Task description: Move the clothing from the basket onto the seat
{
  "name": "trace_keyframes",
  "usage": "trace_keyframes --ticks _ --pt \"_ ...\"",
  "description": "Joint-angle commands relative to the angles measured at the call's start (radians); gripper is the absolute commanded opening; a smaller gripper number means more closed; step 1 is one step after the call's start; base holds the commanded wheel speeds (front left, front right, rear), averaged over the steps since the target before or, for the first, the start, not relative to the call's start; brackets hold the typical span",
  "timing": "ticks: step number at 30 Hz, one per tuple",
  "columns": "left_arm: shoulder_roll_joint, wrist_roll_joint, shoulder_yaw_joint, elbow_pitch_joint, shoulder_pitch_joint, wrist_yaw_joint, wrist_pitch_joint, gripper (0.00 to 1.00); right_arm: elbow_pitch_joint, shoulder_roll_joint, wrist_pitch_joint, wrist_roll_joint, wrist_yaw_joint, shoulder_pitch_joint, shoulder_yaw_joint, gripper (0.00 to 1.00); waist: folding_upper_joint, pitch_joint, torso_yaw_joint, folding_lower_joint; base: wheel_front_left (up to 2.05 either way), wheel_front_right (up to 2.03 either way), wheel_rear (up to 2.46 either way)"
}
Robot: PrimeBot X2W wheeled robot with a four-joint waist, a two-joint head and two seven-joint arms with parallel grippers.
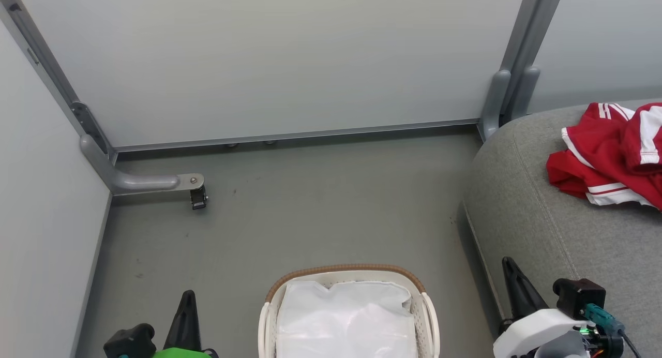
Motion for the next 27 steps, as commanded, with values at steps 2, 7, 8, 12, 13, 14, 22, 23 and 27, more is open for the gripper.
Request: trace_keyframes --ticks 2,7,8,12,13,14,22,23,27 --pt "0.001 -0.060 0.015 -0.020 -0.019 -0.007 0.016 0.00 -0.021 -0.003 0.016 0.068 0.000 -0.020 -0.011 0.00 0.0000 0.000 -0.002 0.0000 0.00 0.00 0.00" --pt "0.001 -0.139 0.031 -0.028 -0.030 -0.012 0.041 0.00 -0.031 -0.004 0.040 0.159 0.000 -0.022 -0.020 0.00 0.0000 0.001 -0.006 0.0000 0.00 0.00 0.00" --pt "0.001 -0.152 0.033 -0.029 -0.032 -0.013 0.044 0.00 -0.032 -0.004 0.043 0.174 0.000 -0.023 -0.022 0.00 0.0000 0.001 -0.006 0.0000 0.00 0.00 0.00" --pt "0.002 -0.211 0.044 -0.035 -0.040 -0.016 0.062 0.00 -0.039 -0.005 0.061 0.241 0.000 -0.026 -0.029 0.00 0.0000 0.002 -0.009 0.0000 0.00 0.00 0.00" --pt "0.002 -0.226 0.047 -0.036 -0.042 -0.017 0.067 0.00 -0.040 -0.005 0.065 0.258 0.000 -0.026 -0.031 0.00 0.0000 0.002 -0.010 0.0000 0.00 0.00 0.00" --pt "0.002 -0.239 0.049 -0.037 -0.044 -0.018 0.071 0.00 -0.042 -0.005 0.069 0.273 0.000 -0.027 -0.033 0.00 0.0000 0.002 -0.011 0.0000 0.00 0.00 0.00" --pt "0.002 -0.346 0.070 -0.047 -0.058 -0.025 0.104 0.00 -0.052 -0.006 0.102 0.394 0.000 -0.032 -0.047 0.00 0.0000 0.004 -0.017 0.0000 0.00 0.00 0.00" --pt "0.002 -0.360 0.073 -0.049 -0.060 -0.025 0.109 0.00 -0.053 -0.006 0.106 0.410 0.000 -0.033 -0.049 0.00 0.0000 0.004 -0.017 0.0000 0.00 0.00 0.00" --pt "0.002 -0.412 0.083 -0.053 -0.067 -0.029 0.124 0.00 -0.058 -0.007 0.122 0.470 0.000 -0.036 -0.056 0.00 0.0000 0.005 -0.021 0.0000 0.00 0.00 0.00"
